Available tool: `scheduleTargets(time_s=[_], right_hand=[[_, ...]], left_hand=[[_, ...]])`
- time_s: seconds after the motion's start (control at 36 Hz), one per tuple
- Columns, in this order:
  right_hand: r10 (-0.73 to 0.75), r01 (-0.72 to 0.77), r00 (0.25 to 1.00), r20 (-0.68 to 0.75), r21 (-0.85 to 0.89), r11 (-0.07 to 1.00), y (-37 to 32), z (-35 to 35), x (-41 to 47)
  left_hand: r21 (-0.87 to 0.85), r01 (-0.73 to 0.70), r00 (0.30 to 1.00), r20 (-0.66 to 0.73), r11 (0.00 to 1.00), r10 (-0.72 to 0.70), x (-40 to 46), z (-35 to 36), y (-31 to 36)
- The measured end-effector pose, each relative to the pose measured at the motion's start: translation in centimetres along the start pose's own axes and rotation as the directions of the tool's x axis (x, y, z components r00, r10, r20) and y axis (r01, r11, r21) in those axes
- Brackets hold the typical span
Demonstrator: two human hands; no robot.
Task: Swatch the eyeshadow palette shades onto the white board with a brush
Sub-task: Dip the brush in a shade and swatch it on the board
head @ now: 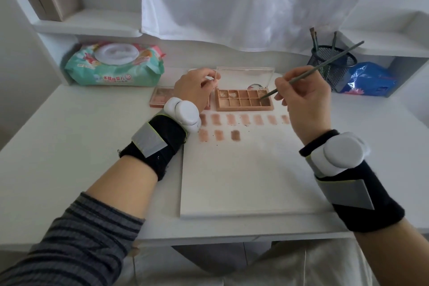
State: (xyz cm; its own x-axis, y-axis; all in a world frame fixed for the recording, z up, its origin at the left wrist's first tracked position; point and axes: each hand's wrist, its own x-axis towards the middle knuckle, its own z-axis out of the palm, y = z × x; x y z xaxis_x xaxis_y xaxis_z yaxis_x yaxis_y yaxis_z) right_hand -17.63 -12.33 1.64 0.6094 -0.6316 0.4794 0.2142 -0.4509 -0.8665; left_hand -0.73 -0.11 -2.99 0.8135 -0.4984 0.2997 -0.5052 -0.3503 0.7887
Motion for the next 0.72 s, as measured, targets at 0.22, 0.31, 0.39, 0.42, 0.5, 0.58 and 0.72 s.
scheduleTargets(time_s=[0.22, 0.31, 0.39, 0.42, 0.5, 0.58, 0.72], right_hand=[[0.016, -0.01, 0.999, 0.035, -0.167, 0.986, 2.5, 0.3, -0.3], [-0.014, 0.025, 0.998, 0.062, -0.187, 0.982, 2.4, 0.5, -0.5], [-0.018, 0.029, 0.998, 0.06, -0.182, 0.983, 2.5, 0.4, -0.6], [-0.019, 0.029, 0.998, 0.057, -0.178, 0.984, 2.5, 0.4, -0.6], [-0.011, 0.023, 0.998, 0.066, -0.178, 0.984, 2.4, 0.4, -0.6], [0.001, 0.013, 0.998, 0.07, -0.198, 0.98, 2.5, 0.4, -0.5], [0.016, -0.005, 0.999, 0.045, -0.234, 0.972, 2.8, 0.3, -0.5]], left_hand=[[-0.06, -0.024, 1.0, -0.009, 0.998, 0.024, -0.1, 0.1, -0.2], [-0.094, -0.036, 0.999, 0.002, 0.995, 0.037, -0.2, 0.1, 0.0], [-0.105, -0.049, 0.999, 0.002, 0.993, 0.05, -0.2, 0.0, -0.1], [-0.11, -0.054, 0.998, 0.004, 0.992, 0.055, -0.2, 0.0, -0.1], [-0.117, -0.071, 0.997, 0.005, 0.991, 0.072, -0.2, -0.1, 0.0], [-0.129, -0.084, 0.996, -0.004, 0.988, 0.084, -0.2, 0.0, 0.0], [-0.122, -0.095, 0.995, -0.007, 0.988, 0.095, -0.2, 0.1, -0.2]])
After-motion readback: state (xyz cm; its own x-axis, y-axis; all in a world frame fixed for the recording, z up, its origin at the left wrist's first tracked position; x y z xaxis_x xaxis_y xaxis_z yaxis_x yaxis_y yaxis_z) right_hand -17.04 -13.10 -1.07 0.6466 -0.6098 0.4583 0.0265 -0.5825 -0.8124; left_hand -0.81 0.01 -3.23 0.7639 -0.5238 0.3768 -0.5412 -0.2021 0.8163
